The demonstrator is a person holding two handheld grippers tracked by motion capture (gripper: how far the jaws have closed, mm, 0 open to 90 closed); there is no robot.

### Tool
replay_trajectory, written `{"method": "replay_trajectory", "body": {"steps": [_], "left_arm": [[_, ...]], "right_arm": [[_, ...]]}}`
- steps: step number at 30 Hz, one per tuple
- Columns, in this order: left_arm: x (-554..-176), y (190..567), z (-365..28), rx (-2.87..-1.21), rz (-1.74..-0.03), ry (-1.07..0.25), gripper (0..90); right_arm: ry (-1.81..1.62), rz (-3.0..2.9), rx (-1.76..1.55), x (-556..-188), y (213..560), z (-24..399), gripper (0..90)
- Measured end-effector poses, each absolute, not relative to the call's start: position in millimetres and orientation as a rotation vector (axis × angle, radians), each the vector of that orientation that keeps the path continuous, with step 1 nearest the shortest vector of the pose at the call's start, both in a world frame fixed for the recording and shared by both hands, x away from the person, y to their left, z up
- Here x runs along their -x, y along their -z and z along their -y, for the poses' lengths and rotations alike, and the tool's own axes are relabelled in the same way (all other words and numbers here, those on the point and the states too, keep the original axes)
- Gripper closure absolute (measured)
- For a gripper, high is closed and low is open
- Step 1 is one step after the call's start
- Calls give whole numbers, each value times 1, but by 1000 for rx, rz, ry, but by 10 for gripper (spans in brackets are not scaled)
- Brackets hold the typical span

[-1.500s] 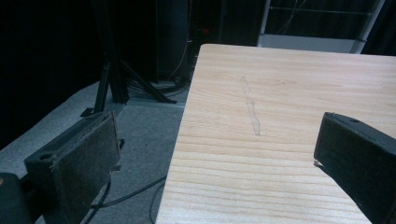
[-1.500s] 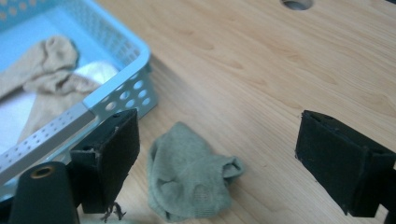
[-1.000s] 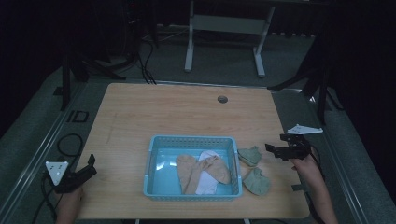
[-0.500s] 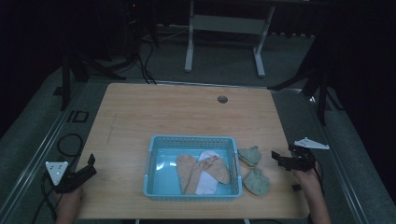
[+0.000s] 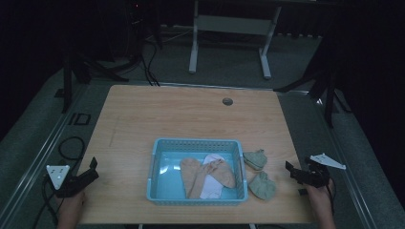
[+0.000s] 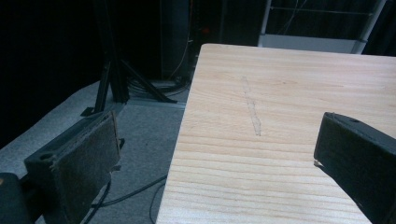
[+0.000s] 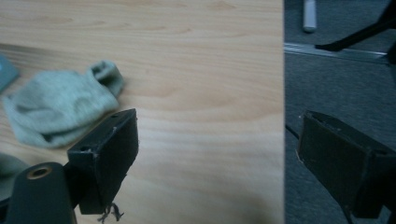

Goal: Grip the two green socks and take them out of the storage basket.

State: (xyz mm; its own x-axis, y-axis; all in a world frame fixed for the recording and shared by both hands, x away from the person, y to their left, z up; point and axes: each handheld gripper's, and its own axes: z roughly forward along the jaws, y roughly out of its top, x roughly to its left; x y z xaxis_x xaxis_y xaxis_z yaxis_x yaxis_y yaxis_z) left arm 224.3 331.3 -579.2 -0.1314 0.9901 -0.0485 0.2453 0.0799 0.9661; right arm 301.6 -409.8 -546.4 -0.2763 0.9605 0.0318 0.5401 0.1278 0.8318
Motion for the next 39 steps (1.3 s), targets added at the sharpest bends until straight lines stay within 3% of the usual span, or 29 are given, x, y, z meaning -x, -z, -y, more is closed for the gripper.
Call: {"method": "replay_trajectory", "body": {"steps": [16,39], "left_arm": [[-224,579,-332,-1286,-1513,-1115,4],[-224,579,-332,-1282,-1514,-1112,4]], "right_arm": [[-1066,-1609,-1395,-261,562,419,124],[-1112,-1500,-1310,-262,565,422,120]]}}
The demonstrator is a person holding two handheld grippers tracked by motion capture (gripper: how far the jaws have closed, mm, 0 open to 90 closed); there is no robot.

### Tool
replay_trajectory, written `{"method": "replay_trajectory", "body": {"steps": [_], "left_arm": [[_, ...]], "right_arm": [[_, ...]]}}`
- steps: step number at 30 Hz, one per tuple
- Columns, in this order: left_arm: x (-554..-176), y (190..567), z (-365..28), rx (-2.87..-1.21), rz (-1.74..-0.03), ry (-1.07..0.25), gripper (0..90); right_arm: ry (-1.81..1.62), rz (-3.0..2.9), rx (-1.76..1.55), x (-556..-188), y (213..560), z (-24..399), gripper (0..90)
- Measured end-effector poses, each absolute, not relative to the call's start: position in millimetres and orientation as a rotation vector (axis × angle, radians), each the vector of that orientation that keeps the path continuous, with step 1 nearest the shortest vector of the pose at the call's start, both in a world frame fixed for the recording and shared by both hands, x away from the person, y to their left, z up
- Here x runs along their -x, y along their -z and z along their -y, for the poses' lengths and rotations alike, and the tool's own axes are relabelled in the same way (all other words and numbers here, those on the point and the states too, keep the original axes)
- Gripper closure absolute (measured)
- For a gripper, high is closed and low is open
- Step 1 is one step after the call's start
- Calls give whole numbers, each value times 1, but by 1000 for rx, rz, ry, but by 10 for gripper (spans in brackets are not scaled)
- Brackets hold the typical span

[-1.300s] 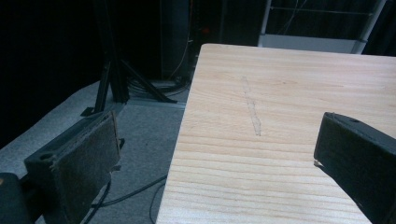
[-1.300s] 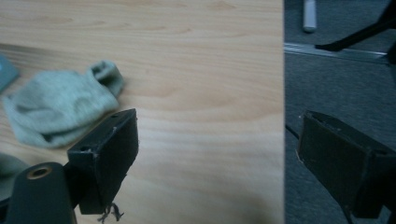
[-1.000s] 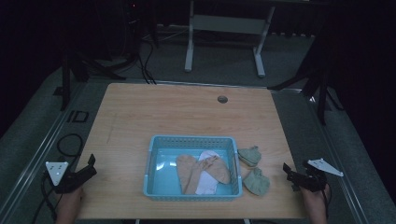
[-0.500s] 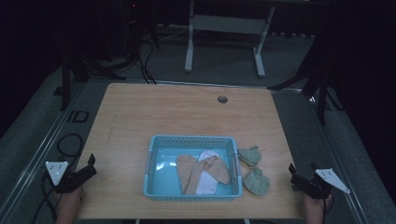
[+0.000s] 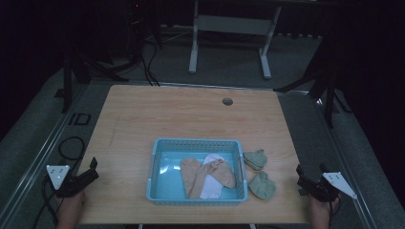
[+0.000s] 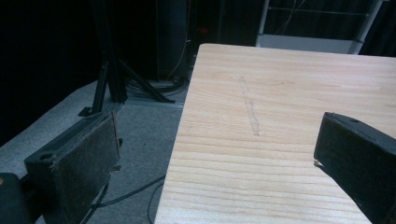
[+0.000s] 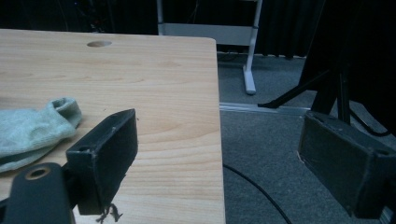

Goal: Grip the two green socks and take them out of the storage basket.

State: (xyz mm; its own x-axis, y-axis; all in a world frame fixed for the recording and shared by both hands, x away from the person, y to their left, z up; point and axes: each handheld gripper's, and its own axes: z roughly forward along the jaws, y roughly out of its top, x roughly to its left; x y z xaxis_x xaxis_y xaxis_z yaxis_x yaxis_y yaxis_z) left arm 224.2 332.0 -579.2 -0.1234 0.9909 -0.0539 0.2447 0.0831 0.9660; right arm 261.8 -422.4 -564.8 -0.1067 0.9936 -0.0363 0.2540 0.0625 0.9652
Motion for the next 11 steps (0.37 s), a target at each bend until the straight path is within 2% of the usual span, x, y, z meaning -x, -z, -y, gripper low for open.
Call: {"method": "replay_trajectory", "body": {"steps": [11], "left_arm": [[-224,579,-332,-1284,-1511,-1110,4]], "right_arm": [[-1096,-1503,-1303,-263,565,423,120]]}}
